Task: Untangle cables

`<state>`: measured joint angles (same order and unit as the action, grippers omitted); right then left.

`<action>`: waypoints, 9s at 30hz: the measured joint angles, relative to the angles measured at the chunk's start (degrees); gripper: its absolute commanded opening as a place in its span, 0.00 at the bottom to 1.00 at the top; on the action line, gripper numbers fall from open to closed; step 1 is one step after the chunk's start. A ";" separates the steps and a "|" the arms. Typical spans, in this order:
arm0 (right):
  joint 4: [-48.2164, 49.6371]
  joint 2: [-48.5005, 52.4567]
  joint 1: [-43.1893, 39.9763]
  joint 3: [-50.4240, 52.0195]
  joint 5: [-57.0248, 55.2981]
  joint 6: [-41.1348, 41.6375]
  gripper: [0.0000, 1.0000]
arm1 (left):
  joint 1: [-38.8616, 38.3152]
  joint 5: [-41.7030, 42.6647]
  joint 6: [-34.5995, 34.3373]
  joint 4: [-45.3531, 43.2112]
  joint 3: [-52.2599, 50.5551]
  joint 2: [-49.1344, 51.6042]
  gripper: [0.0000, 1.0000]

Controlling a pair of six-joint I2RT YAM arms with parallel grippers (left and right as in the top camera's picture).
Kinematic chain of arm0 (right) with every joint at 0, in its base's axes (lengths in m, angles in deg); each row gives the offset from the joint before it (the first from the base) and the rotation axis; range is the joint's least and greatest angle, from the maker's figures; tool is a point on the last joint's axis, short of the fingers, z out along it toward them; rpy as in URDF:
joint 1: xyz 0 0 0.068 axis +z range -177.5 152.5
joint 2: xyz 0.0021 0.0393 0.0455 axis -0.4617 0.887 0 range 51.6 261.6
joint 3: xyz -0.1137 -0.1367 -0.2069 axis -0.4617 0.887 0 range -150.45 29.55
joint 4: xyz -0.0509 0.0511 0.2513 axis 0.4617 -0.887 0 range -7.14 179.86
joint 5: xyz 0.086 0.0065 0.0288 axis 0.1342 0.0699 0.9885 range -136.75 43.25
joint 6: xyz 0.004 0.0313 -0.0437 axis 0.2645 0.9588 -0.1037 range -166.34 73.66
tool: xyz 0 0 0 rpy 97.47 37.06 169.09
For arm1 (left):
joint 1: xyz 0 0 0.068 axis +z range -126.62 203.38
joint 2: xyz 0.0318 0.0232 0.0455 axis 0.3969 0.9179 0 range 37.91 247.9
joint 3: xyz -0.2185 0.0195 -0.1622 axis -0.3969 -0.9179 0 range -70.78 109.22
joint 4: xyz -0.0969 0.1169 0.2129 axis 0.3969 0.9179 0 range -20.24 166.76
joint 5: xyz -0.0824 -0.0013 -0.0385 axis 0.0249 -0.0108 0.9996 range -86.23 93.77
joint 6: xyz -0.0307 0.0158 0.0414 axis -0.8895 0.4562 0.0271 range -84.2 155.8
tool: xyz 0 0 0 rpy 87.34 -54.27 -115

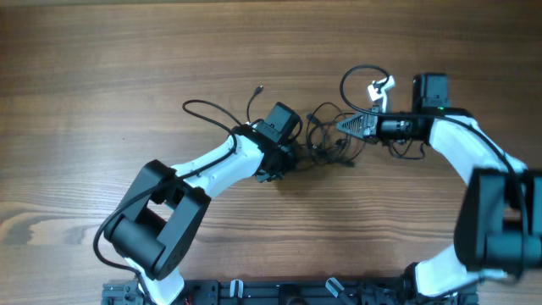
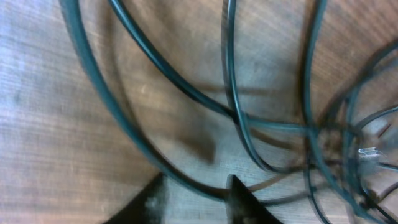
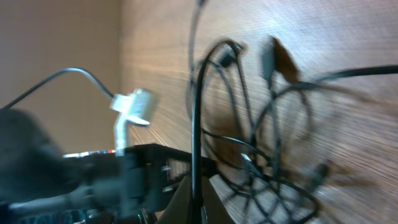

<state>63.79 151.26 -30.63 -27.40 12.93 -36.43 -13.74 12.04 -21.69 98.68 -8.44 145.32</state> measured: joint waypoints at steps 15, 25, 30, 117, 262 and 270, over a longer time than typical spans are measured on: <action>-0.20 -33.51 0.11 0.00 -26.67 4.90 0.04 | 17.42 -5.09 2.78 12.13 1.88 0.39 0.04; 1.66 -36.54 -2.43 -3.69 -48.68 4.15 0.04 | 40.22 -6.12 9.25 16.79 1.90 0.24 0.04; -2.43 -34.05 -9.81 -10.84 -53.42 5.07 0.04 | 43.45 -6.49 12.02 16.96 1.86 0.20 0.04; -21.68 -5.22 4.61 -9.92 -61.22 24.90 0.87 | 27.74 23.71 21.55 3.32 1.03 1.01 1.00; -7.15 2.58 -3.37 -6.62 -50.16 18.45 0.04 | 8.70 -14.32 14.25 -10.12 -0.72 0.13 1.00; -14.27 -26.67 -3.28 -9.81 -48.94 13.55 0.04 | 8.74 -15.06 14.25 -11.13 -0.90 0.28 1.00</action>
<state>49.52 124.60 -33.91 -37.21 -36.01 -22.88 -5.00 -3.02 -7.44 87.56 -9.33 145.61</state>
